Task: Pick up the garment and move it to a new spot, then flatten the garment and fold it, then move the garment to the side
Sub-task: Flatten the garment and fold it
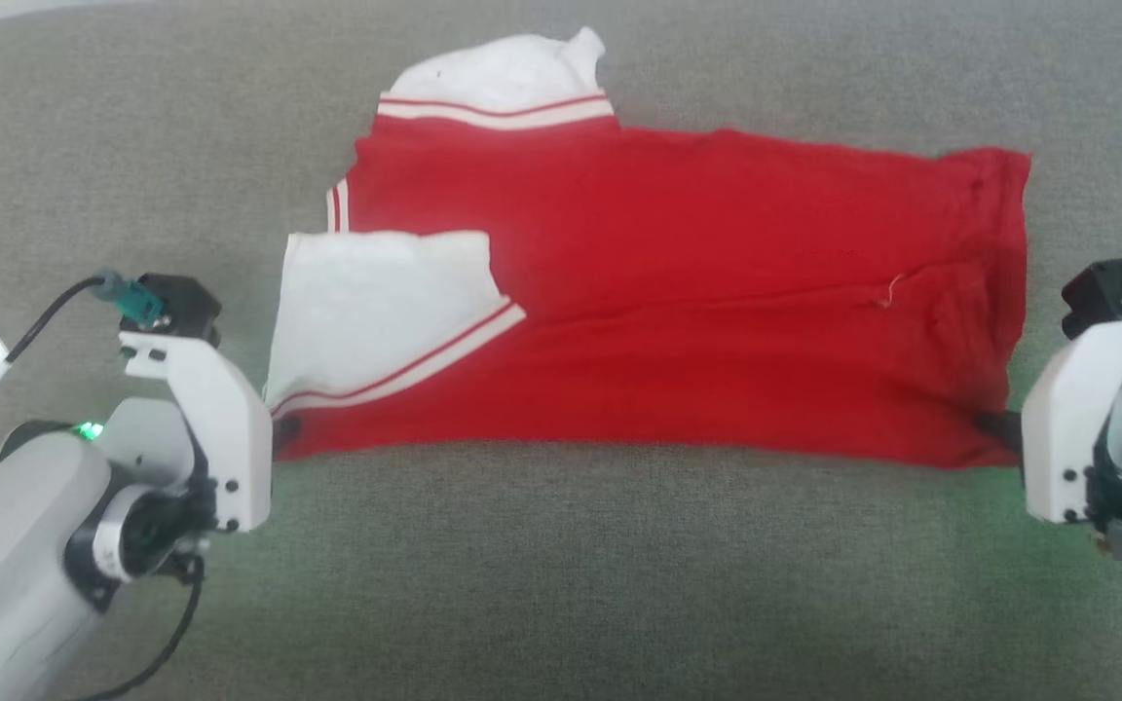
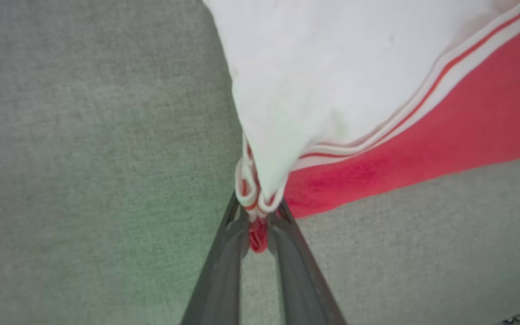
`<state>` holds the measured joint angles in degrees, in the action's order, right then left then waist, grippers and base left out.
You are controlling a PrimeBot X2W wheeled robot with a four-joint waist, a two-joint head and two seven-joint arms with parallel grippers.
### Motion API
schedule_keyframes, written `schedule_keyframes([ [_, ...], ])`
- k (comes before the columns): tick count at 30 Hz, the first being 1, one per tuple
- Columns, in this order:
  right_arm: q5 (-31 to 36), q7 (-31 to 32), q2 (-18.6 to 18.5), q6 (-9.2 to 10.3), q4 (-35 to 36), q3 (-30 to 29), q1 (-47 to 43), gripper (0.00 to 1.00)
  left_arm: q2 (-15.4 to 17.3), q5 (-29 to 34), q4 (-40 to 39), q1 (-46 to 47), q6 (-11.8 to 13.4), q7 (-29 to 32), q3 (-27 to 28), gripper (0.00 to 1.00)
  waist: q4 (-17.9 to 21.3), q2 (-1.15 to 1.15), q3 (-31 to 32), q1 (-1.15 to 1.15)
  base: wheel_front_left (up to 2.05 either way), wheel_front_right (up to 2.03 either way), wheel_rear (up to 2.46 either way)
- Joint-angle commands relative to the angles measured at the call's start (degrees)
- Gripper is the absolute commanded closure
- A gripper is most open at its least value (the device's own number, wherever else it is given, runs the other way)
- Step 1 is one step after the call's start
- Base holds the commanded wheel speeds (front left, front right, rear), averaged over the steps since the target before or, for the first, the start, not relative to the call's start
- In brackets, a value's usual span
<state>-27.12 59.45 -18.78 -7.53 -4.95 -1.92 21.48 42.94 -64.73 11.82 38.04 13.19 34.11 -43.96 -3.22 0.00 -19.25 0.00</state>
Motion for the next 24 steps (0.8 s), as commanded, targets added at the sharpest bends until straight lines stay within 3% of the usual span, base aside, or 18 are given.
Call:
schedule_keyframes([
  [1,-0.6,1.6,-1.0,0.10,2.0,-0.1,-1.5,1.00,1.9,0.0,-2.5,-1.7,1.7,0.7,0.2,1.00,-0.2,0.00,0.6,0.00,0.00,0.00,0.00],
  [11,-2.9,9.4,-2.1,0.10,13.7,-4.6,-10.8,1.00,9.9,-2.1,-20.6,-13.6,13.4,1.4,1.2,1.00,-0.3,0.00,1.3,0.00,0.00,0.00,0.00],
  [14,-2.6,9.1,-0.9,0.10,14.7,-6.2,-13.3,1.00,9.8,-2.9,-22.8,-16.7,14.9,0.3,0.9,1.00,-0.3,0.00,1.1,0.00,0.00,0.00,0.00],
  [18,-1.6,7.4,0.5,0.10,13.8,-6.9,-14.6,1.00,8.2,-4.1,-22.0,-18.4,14.4,-1.1,1.0,1.00,0.0,0.00,0.7,0.00,0.00,0.00,0.00],
  [21,-0.2,4.7,2.2,0.10,10.8,-6.3,-14.5,1.00,6.5,-4.6,-18.9,-18.7,12.8,-2.3,0.7,0.61,0.4,0.00,0.1,0.00,0.00,0.00,0.00],
  [23,0.3,2.4,3.1,0.10,8.2,-5.4,-13.7,1.00,5.2,-4.5,-16.1,-17.9,12.0,-3.0,0.7,0.25,0.7,0.00,-0.3,0.00,0.00,0.00,0.00],
  [24,0.7,1.2,3.4,0.10,6.9,-4.8,-13.1,1.00,4.8,-4.4,-14.6,-17.6,11.6,-2.8,0.3,0.22,0.8,0.00,-0.4,0.00,0.00,0.00,0.00],
])
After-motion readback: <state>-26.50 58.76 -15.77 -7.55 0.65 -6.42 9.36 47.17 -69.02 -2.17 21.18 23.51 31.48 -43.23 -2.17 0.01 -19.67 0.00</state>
